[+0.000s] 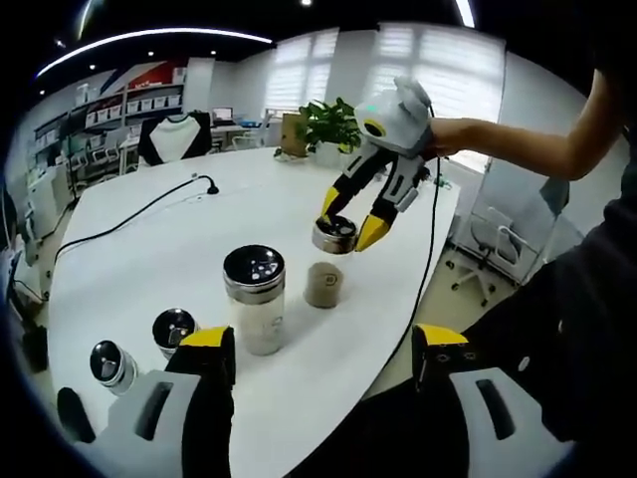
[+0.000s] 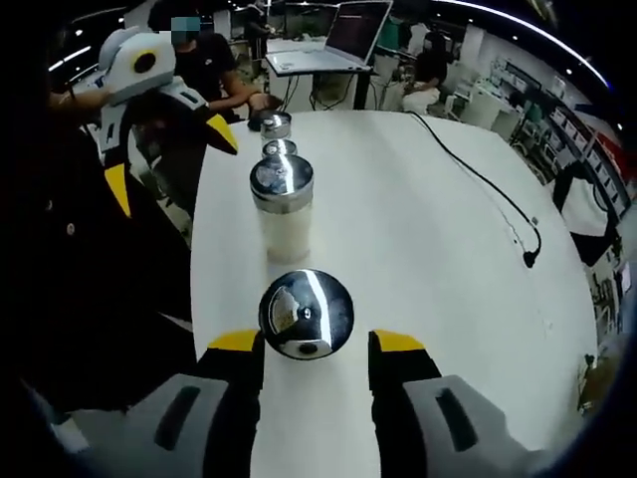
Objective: Rotate the seasoning bottle until the label or dispensing opening points toward the visible target arrow and the bottle remains upright within the marked orientation range
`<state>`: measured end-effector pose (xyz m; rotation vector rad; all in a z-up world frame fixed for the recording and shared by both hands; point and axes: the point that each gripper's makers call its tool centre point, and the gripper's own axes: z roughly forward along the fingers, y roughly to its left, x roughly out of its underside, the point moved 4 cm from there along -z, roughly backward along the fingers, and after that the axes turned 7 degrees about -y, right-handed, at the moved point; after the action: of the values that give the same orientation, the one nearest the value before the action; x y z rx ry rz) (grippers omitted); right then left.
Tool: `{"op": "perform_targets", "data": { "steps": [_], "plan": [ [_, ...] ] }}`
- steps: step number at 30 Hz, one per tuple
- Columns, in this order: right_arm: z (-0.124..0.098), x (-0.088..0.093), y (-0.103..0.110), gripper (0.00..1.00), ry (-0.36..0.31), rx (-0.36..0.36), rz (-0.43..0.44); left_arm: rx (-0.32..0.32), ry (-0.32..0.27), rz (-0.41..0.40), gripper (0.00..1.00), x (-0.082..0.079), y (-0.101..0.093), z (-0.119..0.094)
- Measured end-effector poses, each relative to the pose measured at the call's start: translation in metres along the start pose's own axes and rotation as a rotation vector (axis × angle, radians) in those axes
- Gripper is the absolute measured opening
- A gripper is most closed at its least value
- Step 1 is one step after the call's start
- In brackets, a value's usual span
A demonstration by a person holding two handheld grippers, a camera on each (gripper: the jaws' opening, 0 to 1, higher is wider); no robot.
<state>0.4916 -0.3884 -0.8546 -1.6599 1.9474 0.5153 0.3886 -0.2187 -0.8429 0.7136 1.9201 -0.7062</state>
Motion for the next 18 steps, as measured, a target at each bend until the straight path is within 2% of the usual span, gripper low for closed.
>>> {"op": "perform_targets", "data": {
  "steps": [4,11,18],
  "plan": [
    [-0.002,0.004,-0.006,0.40,-0.004,0.031,0.030,-0.001,0.002,0.002,0.77,0.000,0.001,0.000],
    [-0.004,0.014,-0.017,0.39,0.027,0.102,0.046,-0.006,0.004,0.003,0.77,0.000,0.003,-0.003],
    [0.000,0.004,0.000,0.38,-0.015,0.066,0.080,-0.004,0.009,0.005,0.77,0.001,0.003,-0.005]
  ]
}}
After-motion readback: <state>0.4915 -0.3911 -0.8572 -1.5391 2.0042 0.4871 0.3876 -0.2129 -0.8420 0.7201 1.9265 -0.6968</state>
